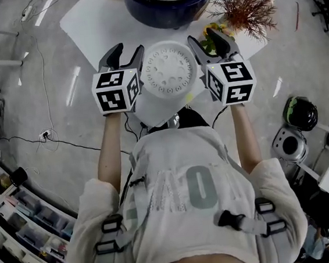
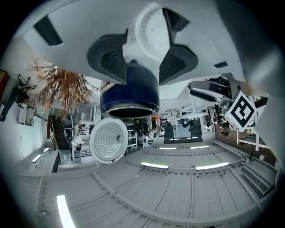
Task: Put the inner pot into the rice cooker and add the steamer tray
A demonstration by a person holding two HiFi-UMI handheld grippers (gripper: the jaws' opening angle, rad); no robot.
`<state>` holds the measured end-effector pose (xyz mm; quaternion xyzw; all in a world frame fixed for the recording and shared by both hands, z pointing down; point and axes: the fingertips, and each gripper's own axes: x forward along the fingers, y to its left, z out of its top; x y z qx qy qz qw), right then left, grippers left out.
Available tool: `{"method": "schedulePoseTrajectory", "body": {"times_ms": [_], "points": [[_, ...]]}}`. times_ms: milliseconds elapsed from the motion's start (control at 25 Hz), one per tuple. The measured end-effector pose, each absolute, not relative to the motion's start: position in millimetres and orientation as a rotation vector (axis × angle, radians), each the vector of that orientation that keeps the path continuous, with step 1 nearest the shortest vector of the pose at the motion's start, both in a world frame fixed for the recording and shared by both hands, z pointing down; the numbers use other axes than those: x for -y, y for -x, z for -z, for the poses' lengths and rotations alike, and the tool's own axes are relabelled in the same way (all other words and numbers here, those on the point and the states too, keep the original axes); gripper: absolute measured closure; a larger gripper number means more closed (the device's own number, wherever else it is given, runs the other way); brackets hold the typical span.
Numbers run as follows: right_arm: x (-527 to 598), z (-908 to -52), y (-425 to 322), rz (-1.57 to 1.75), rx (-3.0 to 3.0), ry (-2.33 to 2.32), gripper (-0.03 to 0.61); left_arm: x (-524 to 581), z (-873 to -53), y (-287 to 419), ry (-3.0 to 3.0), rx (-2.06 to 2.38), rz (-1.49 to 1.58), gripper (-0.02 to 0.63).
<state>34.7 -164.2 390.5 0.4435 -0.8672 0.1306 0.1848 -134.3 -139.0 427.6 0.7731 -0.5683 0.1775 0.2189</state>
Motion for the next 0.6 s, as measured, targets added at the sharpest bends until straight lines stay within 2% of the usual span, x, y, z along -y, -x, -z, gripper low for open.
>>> {"method": "schedulePoseTrajectory", "body": {"times_ms": [360, 600], "points": [[119.0, -488.3, -57.3, -0.565, 2.248, -1.198, 0.348, 87.2, -513.2, 126.4, -2.055, 1.474, -0.672, 0.399], [101.8, -540.5, -68.1, -0.839, 2.157, -1.224, 0.347, 72.9, -548.2, 128.9, -1.936, 1.435, -0.654, 0.399]]}}
